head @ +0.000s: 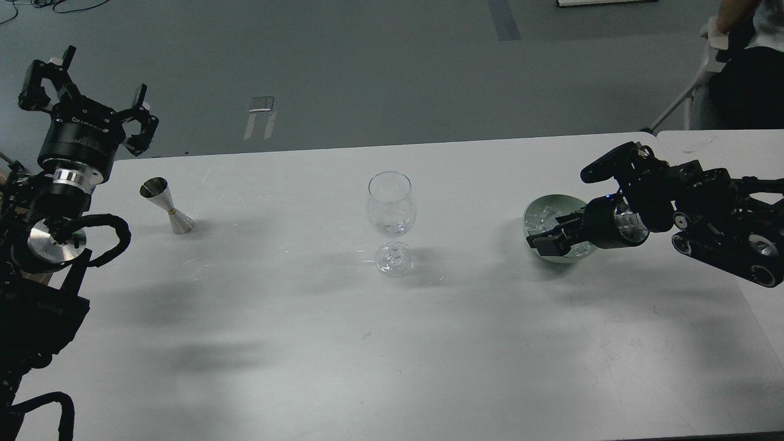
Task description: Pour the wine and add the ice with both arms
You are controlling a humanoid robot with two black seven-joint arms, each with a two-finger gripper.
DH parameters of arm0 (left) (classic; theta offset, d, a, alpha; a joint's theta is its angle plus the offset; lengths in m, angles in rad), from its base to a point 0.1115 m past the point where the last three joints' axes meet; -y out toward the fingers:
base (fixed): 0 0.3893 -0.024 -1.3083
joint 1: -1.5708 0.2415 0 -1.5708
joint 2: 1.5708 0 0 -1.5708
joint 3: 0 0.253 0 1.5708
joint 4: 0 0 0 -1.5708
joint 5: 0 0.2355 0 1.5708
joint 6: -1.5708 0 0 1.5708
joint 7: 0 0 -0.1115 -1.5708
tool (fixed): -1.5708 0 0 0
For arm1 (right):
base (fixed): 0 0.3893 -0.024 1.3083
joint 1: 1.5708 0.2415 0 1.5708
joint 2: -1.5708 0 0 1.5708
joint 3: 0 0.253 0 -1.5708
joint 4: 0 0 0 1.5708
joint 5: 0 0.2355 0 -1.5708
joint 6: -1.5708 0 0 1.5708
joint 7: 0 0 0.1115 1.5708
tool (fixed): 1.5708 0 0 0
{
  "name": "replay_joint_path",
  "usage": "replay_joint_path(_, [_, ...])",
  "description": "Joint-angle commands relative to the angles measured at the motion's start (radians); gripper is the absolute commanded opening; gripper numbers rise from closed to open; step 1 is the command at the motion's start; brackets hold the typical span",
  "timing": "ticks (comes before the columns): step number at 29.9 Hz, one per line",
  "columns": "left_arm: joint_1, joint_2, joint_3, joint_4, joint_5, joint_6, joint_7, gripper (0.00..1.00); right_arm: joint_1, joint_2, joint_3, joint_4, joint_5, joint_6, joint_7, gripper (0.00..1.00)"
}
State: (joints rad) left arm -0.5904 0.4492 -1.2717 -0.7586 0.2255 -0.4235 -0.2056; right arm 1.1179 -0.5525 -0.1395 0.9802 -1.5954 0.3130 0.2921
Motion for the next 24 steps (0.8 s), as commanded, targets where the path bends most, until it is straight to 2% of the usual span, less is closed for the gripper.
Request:
replay_joint_path(1, [0.0,0.0,0.0,0.001,0.0,0.0,0.0,0.98,-0.003,0.0,0.0,0.0,0.0,0.0,-0.001,0.52])
replay_joint_path(4, [0.0,0.0,0.0,0.001,0.0,0.0,0.0,0.98,-0.004,-0.001,0.0,0.0,0.0,0.0,-0.001,0.41])
replay_joint_path(10, [0.0,0.0,0.0,0.001,0.0,0.0,0.0,0.98,-0.003,-0.001,0.0,0.003,0.002,0.0,-0.001,0.35])
replay_joint_path(24, [0.009,0.0,0.0,0.001,0.0,0.0,0.0,0.98,0.014,-0.079,0.017,0.075,0.005,0.0,0.001,0.34])
